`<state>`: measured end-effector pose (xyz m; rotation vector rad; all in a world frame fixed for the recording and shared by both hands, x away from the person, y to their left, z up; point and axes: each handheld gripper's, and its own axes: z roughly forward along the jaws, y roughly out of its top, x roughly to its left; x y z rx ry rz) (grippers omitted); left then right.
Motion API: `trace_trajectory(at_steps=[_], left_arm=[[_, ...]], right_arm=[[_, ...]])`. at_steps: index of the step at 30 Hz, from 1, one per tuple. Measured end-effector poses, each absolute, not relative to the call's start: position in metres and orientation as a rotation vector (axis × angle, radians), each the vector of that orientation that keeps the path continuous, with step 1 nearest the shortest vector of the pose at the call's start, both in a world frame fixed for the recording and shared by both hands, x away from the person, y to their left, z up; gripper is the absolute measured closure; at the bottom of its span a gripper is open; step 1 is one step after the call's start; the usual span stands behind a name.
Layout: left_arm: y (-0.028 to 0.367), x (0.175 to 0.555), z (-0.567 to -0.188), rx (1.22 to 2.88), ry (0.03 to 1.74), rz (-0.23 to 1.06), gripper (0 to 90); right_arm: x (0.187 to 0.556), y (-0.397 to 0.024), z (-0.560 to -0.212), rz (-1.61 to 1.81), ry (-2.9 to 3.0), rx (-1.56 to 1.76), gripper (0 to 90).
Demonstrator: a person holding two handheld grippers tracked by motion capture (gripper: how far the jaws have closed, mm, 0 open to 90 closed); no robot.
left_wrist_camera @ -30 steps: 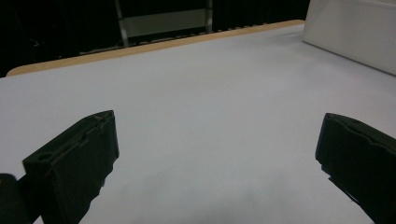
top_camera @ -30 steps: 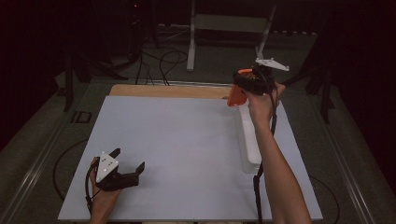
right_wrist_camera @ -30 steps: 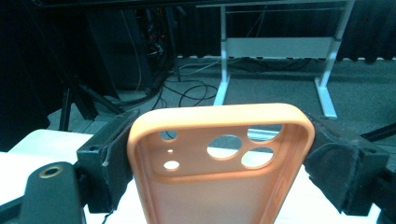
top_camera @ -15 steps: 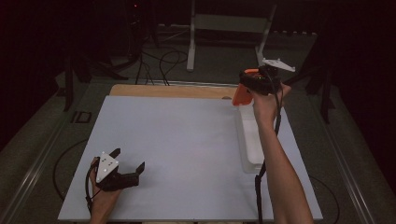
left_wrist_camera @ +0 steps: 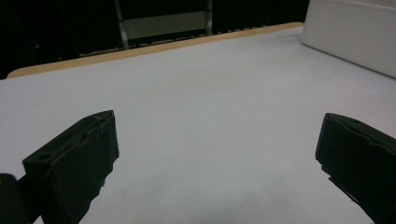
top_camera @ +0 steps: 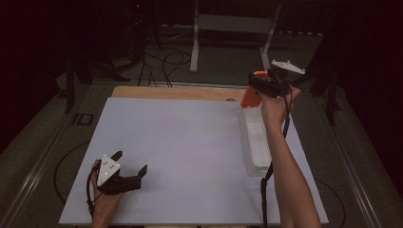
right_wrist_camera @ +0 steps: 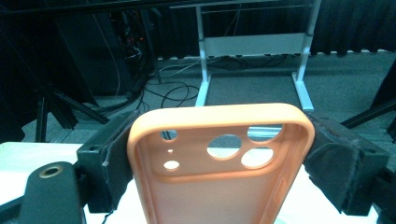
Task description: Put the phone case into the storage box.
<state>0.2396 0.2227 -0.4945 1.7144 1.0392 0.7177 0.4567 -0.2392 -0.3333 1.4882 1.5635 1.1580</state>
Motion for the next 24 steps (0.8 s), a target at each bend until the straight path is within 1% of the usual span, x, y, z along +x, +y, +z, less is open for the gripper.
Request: trace_trajectory(at_steps=[24], left_arm=[[0.223, 0.239, -0.494, 1.712, 1.039, 0.721, 0.2]], right_arm=[[0.459, -0.256, -0.346, 1.103, 1.536, 1.533, 16.4]])
